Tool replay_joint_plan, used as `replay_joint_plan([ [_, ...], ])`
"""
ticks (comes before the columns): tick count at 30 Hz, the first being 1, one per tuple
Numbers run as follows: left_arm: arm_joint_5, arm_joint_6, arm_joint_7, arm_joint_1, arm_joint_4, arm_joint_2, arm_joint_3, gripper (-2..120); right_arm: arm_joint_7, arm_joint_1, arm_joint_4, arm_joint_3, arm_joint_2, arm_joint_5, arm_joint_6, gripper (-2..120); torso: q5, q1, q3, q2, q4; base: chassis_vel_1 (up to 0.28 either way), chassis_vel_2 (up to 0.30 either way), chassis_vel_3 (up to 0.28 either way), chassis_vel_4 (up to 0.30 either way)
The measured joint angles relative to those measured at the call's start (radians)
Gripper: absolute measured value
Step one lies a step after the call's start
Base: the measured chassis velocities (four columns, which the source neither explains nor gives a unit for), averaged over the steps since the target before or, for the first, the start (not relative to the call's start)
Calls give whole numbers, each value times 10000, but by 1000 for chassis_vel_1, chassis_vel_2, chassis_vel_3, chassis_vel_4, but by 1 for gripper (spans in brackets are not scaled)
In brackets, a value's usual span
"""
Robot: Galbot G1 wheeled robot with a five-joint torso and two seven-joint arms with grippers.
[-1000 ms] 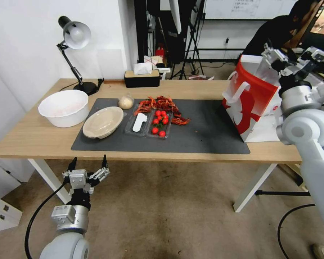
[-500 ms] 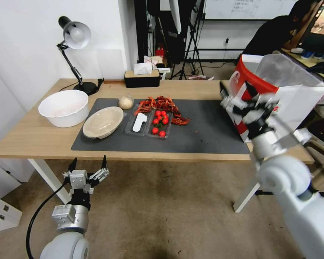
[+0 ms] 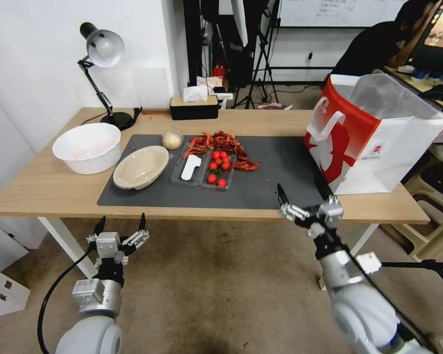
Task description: Pick up the trash from the table and place it into the takeout bag.
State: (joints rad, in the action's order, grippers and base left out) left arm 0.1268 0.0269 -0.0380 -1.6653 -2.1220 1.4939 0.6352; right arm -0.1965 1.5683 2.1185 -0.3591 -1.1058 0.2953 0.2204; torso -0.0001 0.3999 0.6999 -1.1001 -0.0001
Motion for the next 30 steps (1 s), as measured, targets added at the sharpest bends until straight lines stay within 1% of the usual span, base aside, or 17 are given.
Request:
replay_joint_plan([
  [2, 0, 0, 0, 0, 0, 0, 0, 100, 0, 0, 0, 0, 0, 0, 0, 100, 0, 0, 0, 0, 0, 0, 0, 0, 0],
  [3, -1, 6, 0, 5, 1, 0, -6, 100, -128, 325, -139, 35, -179, -276, 255, 100, 0, 0, 0, 0, 1, 0, 0, 0, 0],
  [10, -2, 10, 2, 14, 1, -12, -6, 100, -332, 736, -513, 322, -512, -816, 655, 100, 0, 1, 1, 0, 1, 0, 0, 0, 0],
  [21, -31, 75, 3, 88, 35, -115, -5, 100, -434, 670, -762, 477, -682, -956, 726, 100, 1, 1, 1, 0, 1, 0, 0, 0, 0],
  [23, -274, 238, 11, 203, 209, -217, -4, 100, -447, 656, -767, 467, -690, -955, 730, 100, 0, 1, 1, 0, 1, 0, 0, 0, 0],
  [24, -558, 422, 55, 325, 382, -316, -2, 100, -451, 639, -767, 460, -708, -955, 730, 100, 0, 1, 0, 0, 2, 0, 0, 0, 0],
  [25, -558, 422, 55, 325, 382, -316, -2, 100, -451, 639, -767, 460, -708, -955, 730, 100, 0, 1, 0, 0, 2, 0, 0, 0, 0],
  [27, -857, 601, 107, 477, 554, -471, -5, 100, -459, 619, -748, 458, -725, -956, 730, 100, -1, 1, 1, 0, 1, 0, 0, 0, 0],
  [28, -1068, 731, 158, 677, 712, -679, -24, 100, -462, 591, -717, 457, -737, -960, 722, 100, 0, 1, 1, 0, 2, 0, 0, 0, 0],
  [30, -1173, 796, 177, 800, 801, -807, -32, 100, -465, 574, -704, 455, -740, -965, 713, 100, -1, 0, 0, 0, 1, 0, 0, 0, 0],
])
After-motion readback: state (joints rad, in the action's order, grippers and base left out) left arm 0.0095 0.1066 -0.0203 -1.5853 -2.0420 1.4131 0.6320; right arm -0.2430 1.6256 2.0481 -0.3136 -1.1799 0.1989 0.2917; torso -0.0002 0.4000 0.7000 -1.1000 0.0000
